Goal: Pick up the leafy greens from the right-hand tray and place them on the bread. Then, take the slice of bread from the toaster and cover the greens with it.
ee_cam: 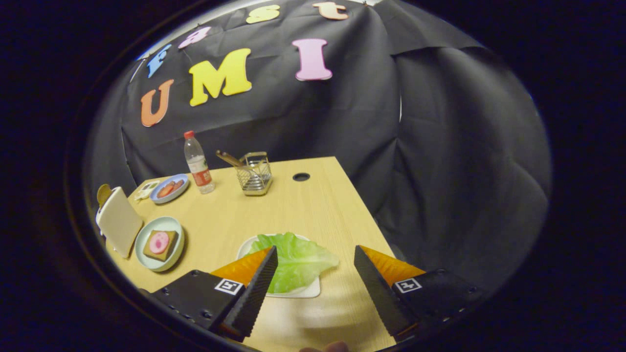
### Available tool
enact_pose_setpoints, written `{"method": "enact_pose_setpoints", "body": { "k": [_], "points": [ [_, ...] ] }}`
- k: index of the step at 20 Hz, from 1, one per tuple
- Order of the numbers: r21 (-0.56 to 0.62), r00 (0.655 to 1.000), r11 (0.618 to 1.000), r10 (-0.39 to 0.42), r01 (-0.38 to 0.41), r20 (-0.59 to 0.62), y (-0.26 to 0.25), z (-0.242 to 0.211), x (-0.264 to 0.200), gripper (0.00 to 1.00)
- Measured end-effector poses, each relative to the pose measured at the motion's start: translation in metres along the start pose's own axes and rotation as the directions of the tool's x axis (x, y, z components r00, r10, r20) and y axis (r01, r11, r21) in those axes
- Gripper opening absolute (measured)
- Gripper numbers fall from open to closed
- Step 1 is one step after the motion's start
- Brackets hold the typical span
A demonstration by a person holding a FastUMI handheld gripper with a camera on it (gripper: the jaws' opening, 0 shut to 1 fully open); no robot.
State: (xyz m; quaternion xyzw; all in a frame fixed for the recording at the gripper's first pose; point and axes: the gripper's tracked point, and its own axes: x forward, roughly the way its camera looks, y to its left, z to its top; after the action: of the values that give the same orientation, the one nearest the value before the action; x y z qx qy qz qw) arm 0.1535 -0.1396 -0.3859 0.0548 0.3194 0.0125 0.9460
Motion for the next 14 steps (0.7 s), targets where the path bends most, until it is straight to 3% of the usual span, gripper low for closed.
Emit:
{"method": "enact_pose_setpoints", "body": {
  "k": [4,9,14],
  "points": [
    [-0.004,0.999,1.000,-0.007,0.007,-0.043,-0.005,-0.015,0.043,0.96],
    [-0.003,0.995,1.000,0.019,-0.020,-0.103,0.002,-0.032,0.059,0.95],
    [-0.025,0.996,1.000,0.007,-0.010,-0.094,0.008,-0.029,0.059,0.54]
  ]
}}
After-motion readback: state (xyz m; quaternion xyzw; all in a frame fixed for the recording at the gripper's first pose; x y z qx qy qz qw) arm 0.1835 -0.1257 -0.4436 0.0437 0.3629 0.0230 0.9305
